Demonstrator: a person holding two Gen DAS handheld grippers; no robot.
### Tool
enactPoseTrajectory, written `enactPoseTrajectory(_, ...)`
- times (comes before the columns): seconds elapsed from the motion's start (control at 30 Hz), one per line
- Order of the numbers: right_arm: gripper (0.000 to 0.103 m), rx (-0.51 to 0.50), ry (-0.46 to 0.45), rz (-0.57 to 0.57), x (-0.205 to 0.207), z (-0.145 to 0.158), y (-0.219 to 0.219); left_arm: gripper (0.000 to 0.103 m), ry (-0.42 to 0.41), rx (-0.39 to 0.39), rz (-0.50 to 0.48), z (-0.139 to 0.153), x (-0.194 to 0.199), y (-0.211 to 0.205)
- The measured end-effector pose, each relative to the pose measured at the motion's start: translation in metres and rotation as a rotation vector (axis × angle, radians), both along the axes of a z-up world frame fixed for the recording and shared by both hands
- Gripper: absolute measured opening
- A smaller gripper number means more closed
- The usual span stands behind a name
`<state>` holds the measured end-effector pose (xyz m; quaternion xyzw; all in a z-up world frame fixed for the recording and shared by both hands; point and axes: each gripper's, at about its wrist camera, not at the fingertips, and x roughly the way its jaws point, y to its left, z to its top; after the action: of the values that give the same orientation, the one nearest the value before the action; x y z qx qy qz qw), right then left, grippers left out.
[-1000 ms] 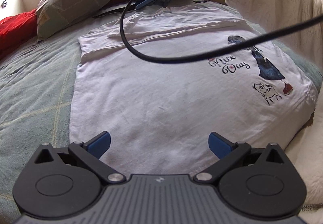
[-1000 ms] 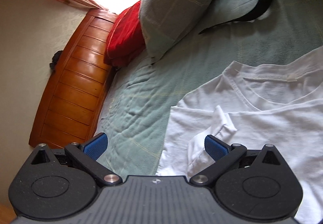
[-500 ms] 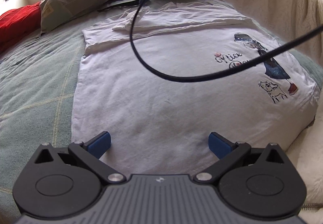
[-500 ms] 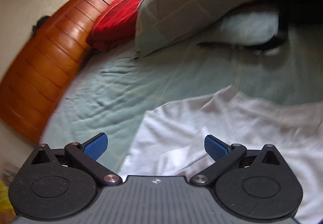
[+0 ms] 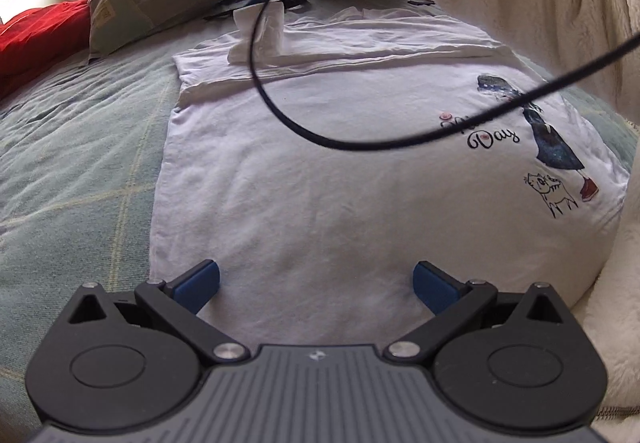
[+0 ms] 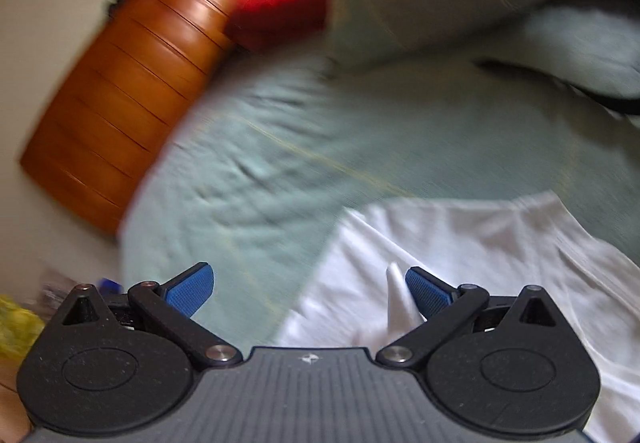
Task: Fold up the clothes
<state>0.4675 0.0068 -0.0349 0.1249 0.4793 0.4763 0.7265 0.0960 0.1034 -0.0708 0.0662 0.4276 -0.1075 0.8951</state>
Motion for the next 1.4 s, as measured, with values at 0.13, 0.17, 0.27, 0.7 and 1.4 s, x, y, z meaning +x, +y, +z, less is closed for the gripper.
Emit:
enactPoseTrajectory(0.13,0.103,-0.007,-0.050,-0.044,-0.007,0.010,-0.013,0.102,0.003,0.011,-0.002,0.002,-0.001,0.000)
enactPoseTrajectory(0.17,0.103,-0.010,-0.057,-0.053,-0.010,0.013,-0.019,0.102,0.004,0.014,-0.001,0.002,-0.001,0.001)
enactPoseTrajectory(0.27,0.103,-0.018,-0.079,-0.079,-0.017,0.019,-0.038,0.102,0.009,0.026,-0.005,0.005,-0.004,0.003)
enactPoseTrajectory(0.7,0.103,-0.025,-0.045,-0.241,-0.094,-0.028,-0.186,0.102,-0.020,-0.175,0.016,0.064,0.051,0.050)
enactPoseTrajectory(1.4,0.103,-0.107,-0.298,-0.187,-0.135,-0.045,-0.161,0.100,0.163,-0.852,0.361,-0.022,0.260,0.087)
